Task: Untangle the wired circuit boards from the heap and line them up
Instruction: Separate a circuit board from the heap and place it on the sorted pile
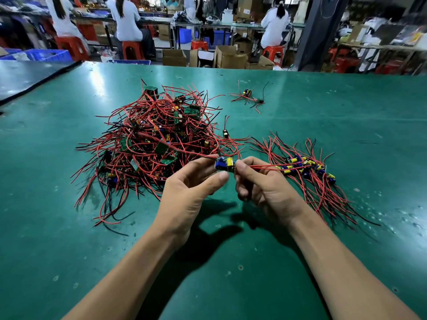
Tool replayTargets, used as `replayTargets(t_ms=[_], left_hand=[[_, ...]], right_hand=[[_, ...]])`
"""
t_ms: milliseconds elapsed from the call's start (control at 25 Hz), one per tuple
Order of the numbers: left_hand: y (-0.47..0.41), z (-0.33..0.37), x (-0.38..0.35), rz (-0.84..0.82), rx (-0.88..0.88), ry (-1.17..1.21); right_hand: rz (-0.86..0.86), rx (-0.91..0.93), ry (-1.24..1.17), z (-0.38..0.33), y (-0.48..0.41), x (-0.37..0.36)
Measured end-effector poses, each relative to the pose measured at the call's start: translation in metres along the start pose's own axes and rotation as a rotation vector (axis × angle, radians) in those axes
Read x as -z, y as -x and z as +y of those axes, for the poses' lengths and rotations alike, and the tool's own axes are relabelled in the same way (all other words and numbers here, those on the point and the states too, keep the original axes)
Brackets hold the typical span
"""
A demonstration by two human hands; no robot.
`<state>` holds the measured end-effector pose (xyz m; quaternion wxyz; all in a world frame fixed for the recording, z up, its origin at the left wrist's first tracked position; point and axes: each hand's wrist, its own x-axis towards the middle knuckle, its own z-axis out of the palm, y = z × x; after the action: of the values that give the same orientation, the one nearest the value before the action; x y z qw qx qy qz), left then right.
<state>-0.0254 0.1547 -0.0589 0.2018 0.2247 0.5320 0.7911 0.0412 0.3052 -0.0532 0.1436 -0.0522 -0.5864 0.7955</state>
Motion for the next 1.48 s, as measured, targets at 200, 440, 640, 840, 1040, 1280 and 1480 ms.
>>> replayTargets(t_ms=[200, 440, 640, 840, 1040, 1280, 1480], left_hand=[[0.000, -0.002, 0.000, -0.040, 0.237, -0.007], [0.005, 0.004, 0.000, -0.290, 0.463, 0.064], [0.006, 0.001, 0.001, -0.298, 0.491, 0.128], [0.006, 0.000, -0.001, -0.263, 0.498, 0.102], [0.009, -0.005, -0.006, -0.205, 0.406, -0.013], [0.006, -0.007, -0.011, -0.031, 0.335, -0.063], [0.005, -0.010, -0.011, -0.062, 0.341, -0.117]], right_hand=[[-0.114, -0.158, -0.054, -0.010, 0.007, 0.011], [-0.217, -0.264, 0.026, -0.007, 0.009, 0.013], [-0.189, -0.255, 0.016, -0.005, 0.006, 0.015], [-0.157, -0.248, 0.017, 0.001, 0.005, 0.012], [-0.132, -0.261, 0.147, 0.002, 0.004, 0.014], [0.023, -0.244, 0.137, 0.013, 0.002, 0.012], [0.310, -0.178, 0.076, 0.013, -0.008, 0.013]])
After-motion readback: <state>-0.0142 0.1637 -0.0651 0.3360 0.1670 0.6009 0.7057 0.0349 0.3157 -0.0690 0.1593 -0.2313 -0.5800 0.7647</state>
